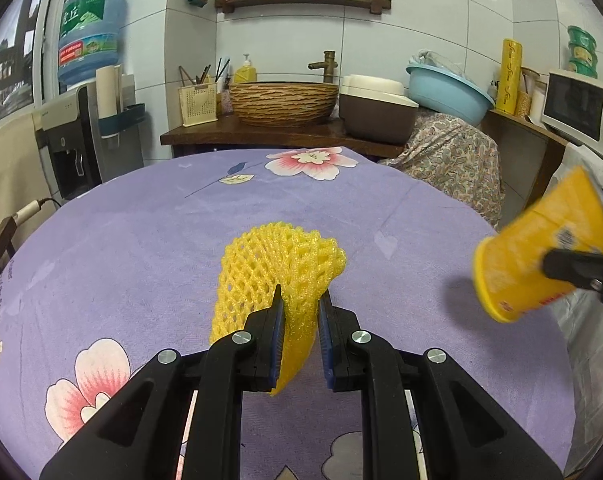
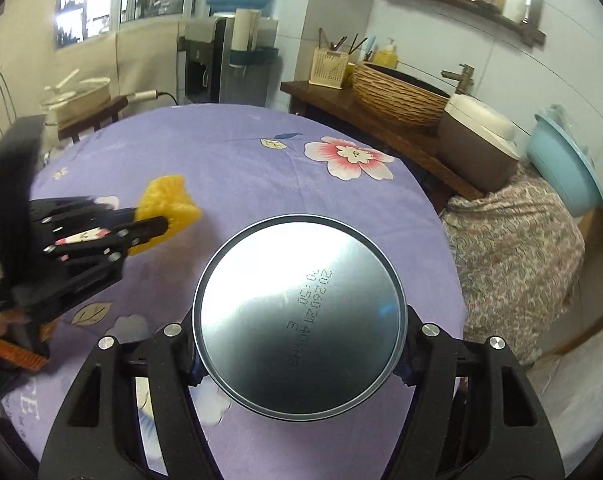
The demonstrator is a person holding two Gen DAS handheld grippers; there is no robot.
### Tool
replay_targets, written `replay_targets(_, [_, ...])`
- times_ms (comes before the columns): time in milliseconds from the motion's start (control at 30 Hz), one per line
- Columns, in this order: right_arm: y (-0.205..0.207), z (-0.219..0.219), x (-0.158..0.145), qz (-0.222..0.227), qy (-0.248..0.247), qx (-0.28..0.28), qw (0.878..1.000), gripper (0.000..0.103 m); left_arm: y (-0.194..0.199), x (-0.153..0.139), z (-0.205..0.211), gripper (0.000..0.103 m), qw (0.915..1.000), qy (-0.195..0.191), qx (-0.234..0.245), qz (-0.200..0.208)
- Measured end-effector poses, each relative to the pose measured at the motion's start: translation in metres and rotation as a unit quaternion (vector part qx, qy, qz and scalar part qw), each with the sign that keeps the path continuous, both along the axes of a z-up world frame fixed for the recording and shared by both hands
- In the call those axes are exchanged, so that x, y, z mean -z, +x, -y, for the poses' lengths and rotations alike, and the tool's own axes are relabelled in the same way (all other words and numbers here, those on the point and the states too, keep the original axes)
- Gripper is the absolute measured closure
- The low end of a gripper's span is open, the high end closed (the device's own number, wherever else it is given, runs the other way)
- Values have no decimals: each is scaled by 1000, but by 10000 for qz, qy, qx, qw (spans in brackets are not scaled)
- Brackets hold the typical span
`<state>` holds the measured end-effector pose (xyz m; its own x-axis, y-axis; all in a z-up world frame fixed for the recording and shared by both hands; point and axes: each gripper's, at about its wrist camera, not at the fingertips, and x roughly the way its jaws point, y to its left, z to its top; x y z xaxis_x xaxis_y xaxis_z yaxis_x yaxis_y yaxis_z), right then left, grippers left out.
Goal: Collect trash
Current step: 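Carry the can over the black bin and open the right gripper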
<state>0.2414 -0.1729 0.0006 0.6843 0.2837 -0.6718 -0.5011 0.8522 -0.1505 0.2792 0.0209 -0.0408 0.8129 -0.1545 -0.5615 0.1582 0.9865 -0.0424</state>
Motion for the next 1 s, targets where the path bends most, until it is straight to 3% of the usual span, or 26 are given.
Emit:
replay_targets(267, [-80, 62, 3, 348, 257, 573, 9974, 36, -2, 2, 9, 87, 9999, 35, 152, 46])
replay_targets(467, [-112, 106, 12, 455, 460, 1131, 9915, 36, -2, 5, 20, 87, 9998, 61, 187, -60])
replay_targets(733, [-118, 156, 28, 345, 682, 1870, 9794, 36, -27, -18, 63, 87, 9972, -85, 743, 50])
replay_targets(867, [-109, 180, 46, 221, 645, 2363, 9693, 36, -45, -28, 101, 87, 9922, -10, 1235, 193])
replay_targets(1000, [-98, 199, 73, 60, 462, 2744, 9605, 36, -56, -42, 133, 87, 9858, -216, 1644, 262])
